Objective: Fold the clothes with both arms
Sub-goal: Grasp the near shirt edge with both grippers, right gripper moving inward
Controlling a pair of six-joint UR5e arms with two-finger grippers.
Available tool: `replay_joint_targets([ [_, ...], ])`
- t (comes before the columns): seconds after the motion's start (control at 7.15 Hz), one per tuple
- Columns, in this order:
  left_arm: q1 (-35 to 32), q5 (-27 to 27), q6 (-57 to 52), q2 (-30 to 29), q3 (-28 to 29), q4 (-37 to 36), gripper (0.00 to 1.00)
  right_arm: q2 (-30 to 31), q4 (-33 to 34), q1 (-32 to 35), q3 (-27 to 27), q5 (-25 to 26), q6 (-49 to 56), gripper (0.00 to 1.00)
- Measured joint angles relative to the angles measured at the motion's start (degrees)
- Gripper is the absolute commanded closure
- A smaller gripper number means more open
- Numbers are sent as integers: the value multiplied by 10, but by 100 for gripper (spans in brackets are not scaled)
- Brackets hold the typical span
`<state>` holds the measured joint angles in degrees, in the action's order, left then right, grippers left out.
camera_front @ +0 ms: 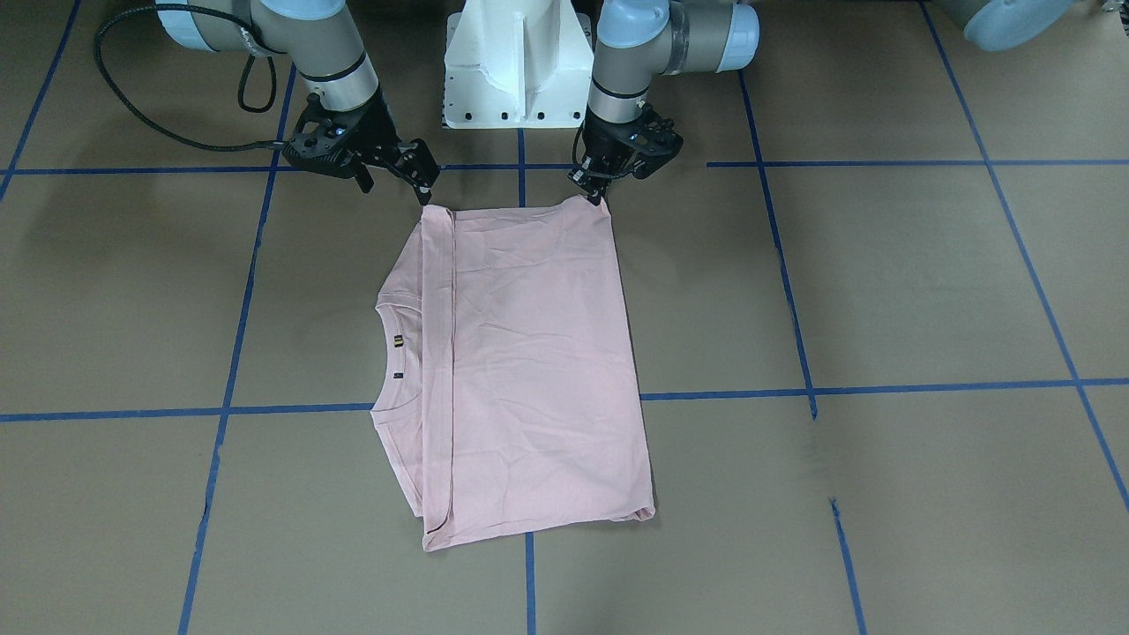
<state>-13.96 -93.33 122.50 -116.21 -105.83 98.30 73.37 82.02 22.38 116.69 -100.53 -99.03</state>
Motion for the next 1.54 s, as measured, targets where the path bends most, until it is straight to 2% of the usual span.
replay_joint_targets([
  [0.14,-1,0,-3,0,-6,-5,100,-6,0,-2,-8,1,-20,0],
  [0.56,-1,-1,-5,0,-14,-8,100,-72,1,-4,-92,5,-89,0],
  [0.7,-1,-1,-5,0,-14,-8,100,-78,2,-3,-105,6,-93,0],
  [1.54,-2,-2,-5,-1,-19,-9,100,-84,7,-10,-144,3,-104,0],
])
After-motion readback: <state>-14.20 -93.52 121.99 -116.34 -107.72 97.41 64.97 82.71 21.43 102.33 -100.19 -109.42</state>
